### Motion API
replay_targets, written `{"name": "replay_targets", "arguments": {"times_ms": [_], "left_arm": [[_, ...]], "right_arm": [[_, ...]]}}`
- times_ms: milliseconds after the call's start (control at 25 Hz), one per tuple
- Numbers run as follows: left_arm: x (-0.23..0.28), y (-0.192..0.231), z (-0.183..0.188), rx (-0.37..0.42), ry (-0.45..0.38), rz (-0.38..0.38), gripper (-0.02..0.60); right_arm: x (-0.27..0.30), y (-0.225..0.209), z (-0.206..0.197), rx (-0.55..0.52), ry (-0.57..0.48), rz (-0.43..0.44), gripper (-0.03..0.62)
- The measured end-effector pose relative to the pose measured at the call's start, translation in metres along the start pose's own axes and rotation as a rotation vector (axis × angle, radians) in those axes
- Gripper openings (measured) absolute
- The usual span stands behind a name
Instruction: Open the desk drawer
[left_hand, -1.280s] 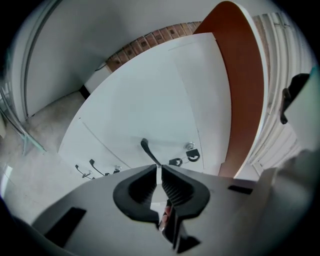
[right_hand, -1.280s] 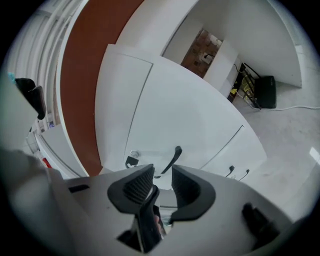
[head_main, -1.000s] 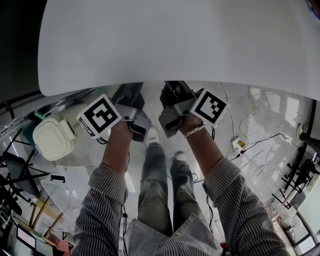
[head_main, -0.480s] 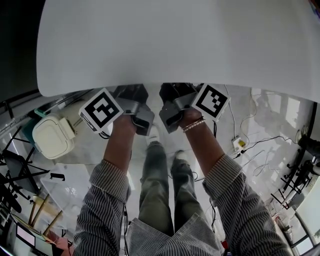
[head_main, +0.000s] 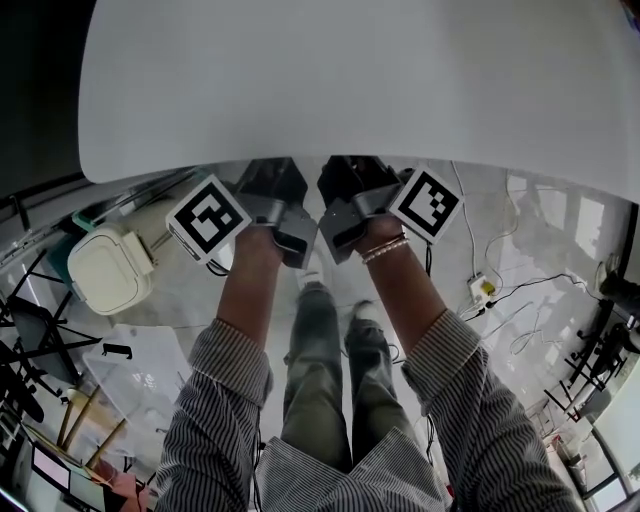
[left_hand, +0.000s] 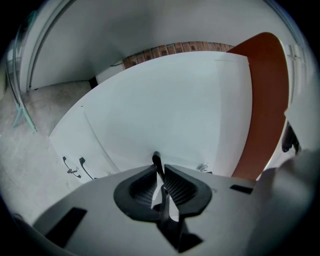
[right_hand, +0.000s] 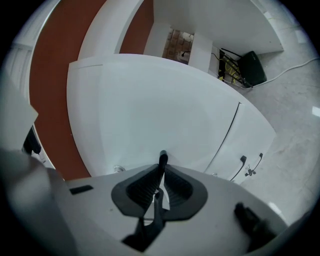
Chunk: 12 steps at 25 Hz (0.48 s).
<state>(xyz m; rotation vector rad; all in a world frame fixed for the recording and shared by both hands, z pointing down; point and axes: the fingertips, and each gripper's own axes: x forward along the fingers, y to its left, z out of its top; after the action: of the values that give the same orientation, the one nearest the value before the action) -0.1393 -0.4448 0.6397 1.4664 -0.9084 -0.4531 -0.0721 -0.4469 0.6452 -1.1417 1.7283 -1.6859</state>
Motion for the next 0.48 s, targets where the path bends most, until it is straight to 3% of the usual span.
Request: {"name": "replay_targets", "arguments": {"times_ms": [480], "left_arm": [[-0.0047, 0.0044, -0.0050, -0.033, 0.000, -0.018, 0.051]], "right_arm": [[-0.0032, -0.0025, -0.0052, 0.049, -0.015, 0.042, 0.041]]}}
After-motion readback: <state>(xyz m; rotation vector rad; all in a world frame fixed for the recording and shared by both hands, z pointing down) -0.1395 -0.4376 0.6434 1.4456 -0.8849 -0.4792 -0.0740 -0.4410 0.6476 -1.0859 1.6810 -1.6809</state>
